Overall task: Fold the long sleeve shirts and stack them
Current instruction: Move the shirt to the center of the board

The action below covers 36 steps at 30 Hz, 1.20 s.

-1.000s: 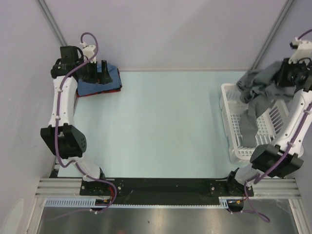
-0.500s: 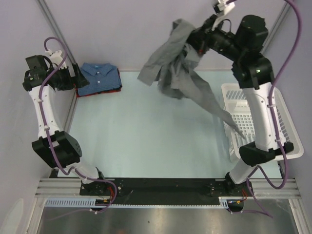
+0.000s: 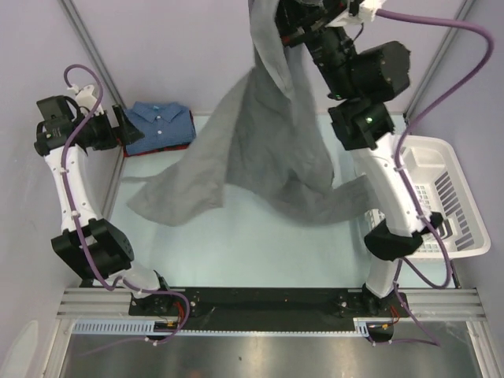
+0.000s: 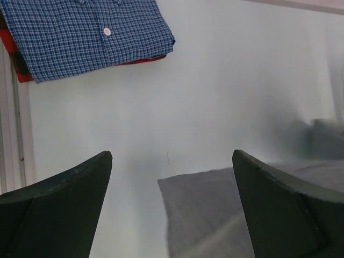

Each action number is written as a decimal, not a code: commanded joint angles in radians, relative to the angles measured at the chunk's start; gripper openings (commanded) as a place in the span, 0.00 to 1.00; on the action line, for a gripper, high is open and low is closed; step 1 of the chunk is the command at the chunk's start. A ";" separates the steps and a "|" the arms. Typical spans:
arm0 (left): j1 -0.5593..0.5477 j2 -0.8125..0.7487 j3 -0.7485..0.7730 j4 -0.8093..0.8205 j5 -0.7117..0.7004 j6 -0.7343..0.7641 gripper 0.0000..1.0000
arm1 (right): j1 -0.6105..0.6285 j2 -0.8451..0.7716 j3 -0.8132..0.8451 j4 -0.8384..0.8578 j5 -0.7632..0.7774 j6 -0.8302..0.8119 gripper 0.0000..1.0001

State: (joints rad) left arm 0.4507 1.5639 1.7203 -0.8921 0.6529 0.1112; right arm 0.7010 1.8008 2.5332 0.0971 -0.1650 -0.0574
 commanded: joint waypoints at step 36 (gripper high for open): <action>-0.833 0.033 -0.127 1.535 -0.053 -0.678 0.06 | 0.163 -0.086 -0.100 0.289 0.223 -0.257 0.00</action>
State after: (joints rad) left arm -0.4324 1.6241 1.3846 0.5014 0.5777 -0.3687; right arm 0.8700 1.7767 2.4966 0.3557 0.0120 -0.2867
